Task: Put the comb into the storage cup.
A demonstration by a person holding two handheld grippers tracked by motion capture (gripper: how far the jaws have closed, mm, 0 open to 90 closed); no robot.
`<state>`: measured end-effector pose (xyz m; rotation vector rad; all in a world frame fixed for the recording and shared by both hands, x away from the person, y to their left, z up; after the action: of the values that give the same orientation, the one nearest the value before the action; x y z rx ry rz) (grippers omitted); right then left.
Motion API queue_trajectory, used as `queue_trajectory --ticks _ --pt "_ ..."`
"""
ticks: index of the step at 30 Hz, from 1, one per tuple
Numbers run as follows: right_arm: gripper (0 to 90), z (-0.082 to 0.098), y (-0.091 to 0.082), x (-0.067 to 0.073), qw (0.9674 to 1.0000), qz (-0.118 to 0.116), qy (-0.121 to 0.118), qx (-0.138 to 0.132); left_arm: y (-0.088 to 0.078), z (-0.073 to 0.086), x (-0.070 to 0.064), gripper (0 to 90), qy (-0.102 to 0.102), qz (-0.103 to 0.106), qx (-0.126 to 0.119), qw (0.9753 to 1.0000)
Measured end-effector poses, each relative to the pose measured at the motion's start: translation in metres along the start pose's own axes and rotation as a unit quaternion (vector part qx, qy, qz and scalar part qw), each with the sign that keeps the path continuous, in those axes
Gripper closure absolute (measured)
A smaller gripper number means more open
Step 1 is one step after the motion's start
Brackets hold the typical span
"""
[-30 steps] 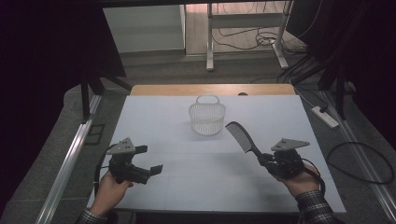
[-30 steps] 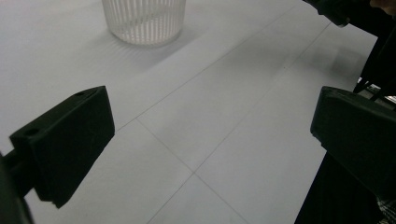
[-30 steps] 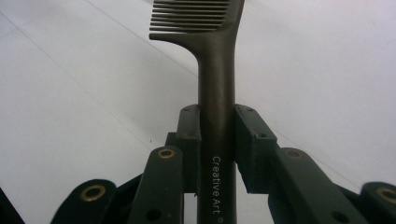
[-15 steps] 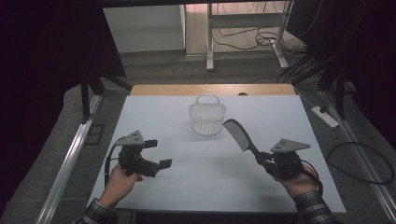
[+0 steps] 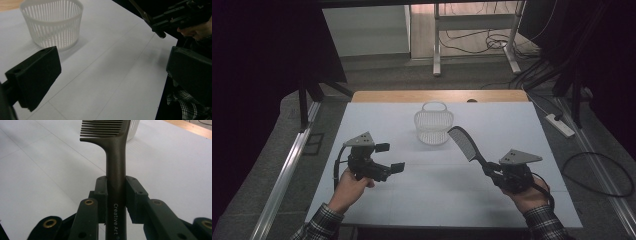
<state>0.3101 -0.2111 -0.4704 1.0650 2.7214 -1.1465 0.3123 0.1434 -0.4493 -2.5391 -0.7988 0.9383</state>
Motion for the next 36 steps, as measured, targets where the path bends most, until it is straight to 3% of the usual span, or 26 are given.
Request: queue_trajectory --ticks 17,36 --pt "72.9 -0.01 0.005 0.01 0.9998 0.005 -0.01 -0.018 0.026 -0.014 -0.01 0.0 -0.011 0.028 0.004 0.9995" --pt "72.9 -0.024 0.015 0.025 0.9992 0.0 -0.018 -0.036 0.053 -0.011 -0.02 0.0 -0.039 0.052 0.016 0.9977"
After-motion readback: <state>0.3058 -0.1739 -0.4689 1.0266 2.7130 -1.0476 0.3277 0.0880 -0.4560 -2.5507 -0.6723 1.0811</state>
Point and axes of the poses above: each handheld gripper's, and its own axes: y roughly forward along the jaws, z roughly out of its underside, x roughly to its left, the point moved 5 cm from there along y, roughly forward along the jaws, and after that the axes turned 14 degrees about -y, right-handed, at the moved point
